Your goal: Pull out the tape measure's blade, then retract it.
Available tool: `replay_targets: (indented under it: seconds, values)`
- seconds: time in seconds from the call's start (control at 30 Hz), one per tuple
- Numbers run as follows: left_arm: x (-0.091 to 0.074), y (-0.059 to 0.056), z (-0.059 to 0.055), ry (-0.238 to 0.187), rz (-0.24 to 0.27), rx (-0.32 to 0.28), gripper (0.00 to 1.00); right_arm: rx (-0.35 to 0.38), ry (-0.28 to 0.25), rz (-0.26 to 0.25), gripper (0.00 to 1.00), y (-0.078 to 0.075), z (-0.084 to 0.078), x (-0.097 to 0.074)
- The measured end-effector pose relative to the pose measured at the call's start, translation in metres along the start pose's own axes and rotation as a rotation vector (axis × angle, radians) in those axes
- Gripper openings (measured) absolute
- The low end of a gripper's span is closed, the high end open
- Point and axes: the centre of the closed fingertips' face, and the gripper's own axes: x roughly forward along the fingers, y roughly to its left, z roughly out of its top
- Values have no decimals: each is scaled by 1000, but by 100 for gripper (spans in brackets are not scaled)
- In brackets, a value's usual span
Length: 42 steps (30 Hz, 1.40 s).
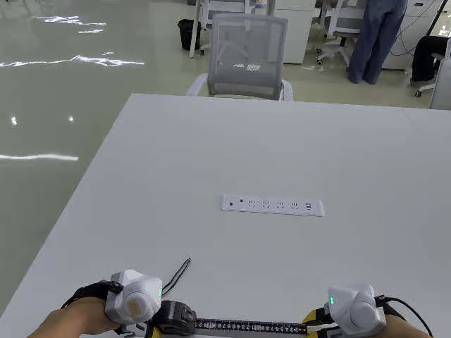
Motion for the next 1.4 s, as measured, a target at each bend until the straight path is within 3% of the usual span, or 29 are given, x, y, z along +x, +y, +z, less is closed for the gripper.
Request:
replay_targets:
  seconds: [0.63,0.87,1.07,1.23,1.4]
  values:
    - [3,0,1,40,-4,7,29,0,37,-1,13,1,-6,8]
    - [3,0,1,36,-10,-14,29,-25,55,-14,14,1,-5,7]
    - [3,0,2,24,-32,-42,30,-3,60,-35,16,0,-6,6]
    - [6,-2,-3,38,-31,-39,32,13,64,-57,17,-2,-9,5]
    - [2,-6,-6,18,-18,-59,37,32,64,-78,19,1,-10,-1]
